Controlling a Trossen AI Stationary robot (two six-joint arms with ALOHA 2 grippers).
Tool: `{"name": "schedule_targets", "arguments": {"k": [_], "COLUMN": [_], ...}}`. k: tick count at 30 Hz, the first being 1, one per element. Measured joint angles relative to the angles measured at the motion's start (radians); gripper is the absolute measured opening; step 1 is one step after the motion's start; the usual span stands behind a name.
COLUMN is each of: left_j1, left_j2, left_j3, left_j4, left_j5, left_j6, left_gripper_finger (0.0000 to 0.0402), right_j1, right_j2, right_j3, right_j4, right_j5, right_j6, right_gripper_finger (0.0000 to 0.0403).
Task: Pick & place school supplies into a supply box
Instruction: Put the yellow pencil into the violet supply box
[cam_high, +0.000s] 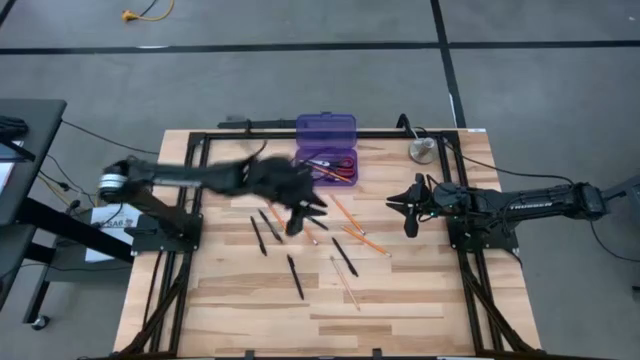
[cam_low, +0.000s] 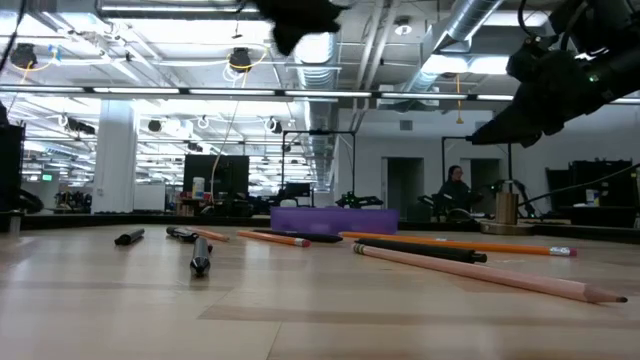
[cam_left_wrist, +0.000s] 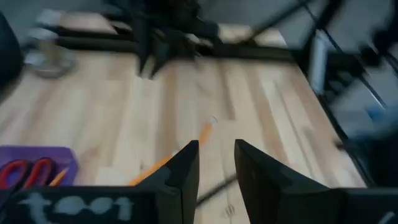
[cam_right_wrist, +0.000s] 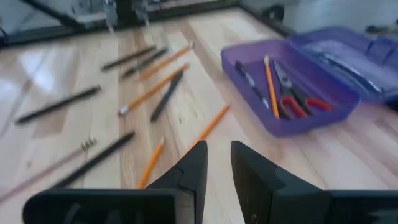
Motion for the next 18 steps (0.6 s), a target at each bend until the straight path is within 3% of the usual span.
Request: {"name": "schedule_targets", "arguments": {"k": [3,7,11,18], "left_j1": [-0.119,-0.244,-0.294,-0.327], "left_j2": [-0.106,-0.200,-0.303,-0.497], "left_j3": [-0.231,-0.434,-0.520,-0.601], "left_j4": [0.280,0.464,0.460,0.388], "left_j5": [-0.191,-0.369,-0.499,-0.528], "left_j6": [-0.071,-0.083,-0.083,-0.056], "left_gripper_finger": [0.0092,0.0092,0.0092,0.0092], "right_j1": [0.000,0.000,0.012,0.177], "right_j2": [0.018,0.077,0.161,0.332], "right_j3": [0.033,0.072,0.096,0.142], "right_j4": [-0.067,-0.090,-0.098,-0.058], "right_j5": [0.001,-0.002,-0.028,-0.019], "right_j6": [0.025,0.033,0.063,0.196], "right_gripper_finger": [0.0066,0.0066,0.0066,0.0072]}}
